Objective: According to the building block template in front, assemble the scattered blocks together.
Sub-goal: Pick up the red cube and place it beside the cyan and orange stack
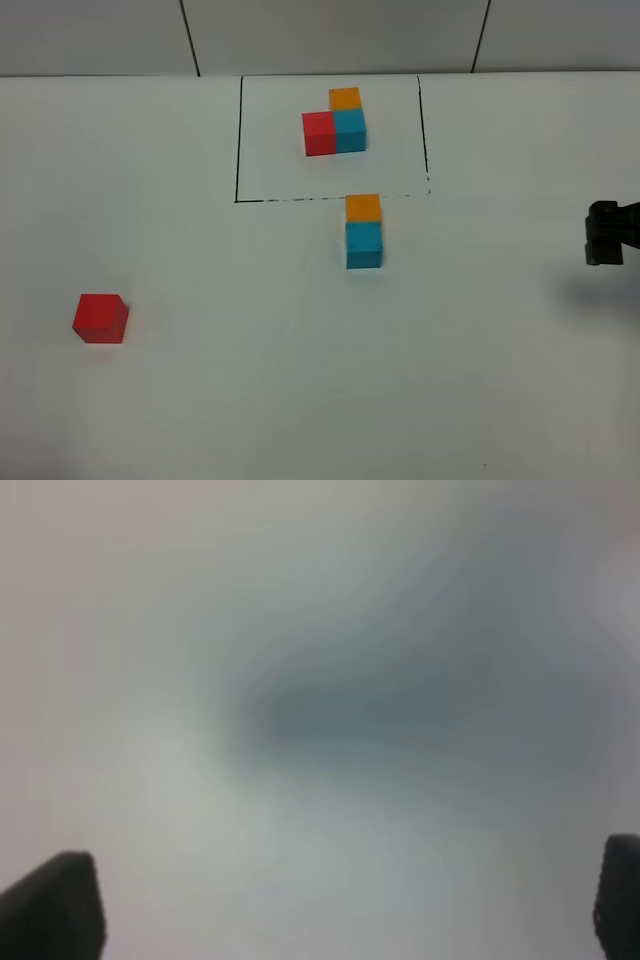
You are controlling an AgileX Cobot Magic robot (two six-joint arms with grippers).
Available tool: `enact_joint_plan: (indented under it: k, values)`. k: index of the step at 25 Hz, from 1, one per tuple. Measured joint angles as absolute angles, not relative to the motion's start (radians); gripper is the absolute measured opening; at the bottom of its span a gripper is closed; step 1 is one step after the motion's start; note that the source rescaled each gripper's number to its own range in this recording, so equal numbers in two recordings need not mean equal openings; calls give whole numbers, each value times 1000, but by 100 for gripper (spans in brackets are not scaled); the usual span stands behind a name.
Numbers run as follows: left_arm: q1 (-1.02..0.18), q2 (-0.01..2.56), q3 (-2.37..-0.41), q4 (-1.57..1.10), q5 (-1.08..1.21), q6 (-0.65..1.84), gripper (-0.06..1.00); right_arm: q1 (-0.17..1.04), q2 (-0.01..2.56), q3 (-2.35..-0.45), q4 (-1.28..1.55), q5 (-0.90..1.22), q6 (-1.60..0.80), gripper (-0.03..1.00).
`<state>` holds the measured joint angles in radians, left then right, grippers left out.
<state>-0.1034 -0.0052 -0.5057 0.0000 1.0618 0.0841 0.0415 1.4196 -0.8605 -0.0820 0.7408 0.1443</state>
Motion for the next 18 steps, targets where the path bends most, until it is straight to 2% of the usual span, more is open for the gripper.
enact_joint_plan:
  k: [7, 14, 18]
  values:
    - [-103, -5, -506, 0, 1062, 84, 70, 41, 1137, -742, -41, 788, 79, 100]
    - [-103, -5, -506, 0, 1062, 84, 70, 44, 752, -636, -29, 938, 69, 100]
    - [-103, -5, -506, 0, 1062, 84, 70, 114, 593, -604, -41, 1020, 64, 100]
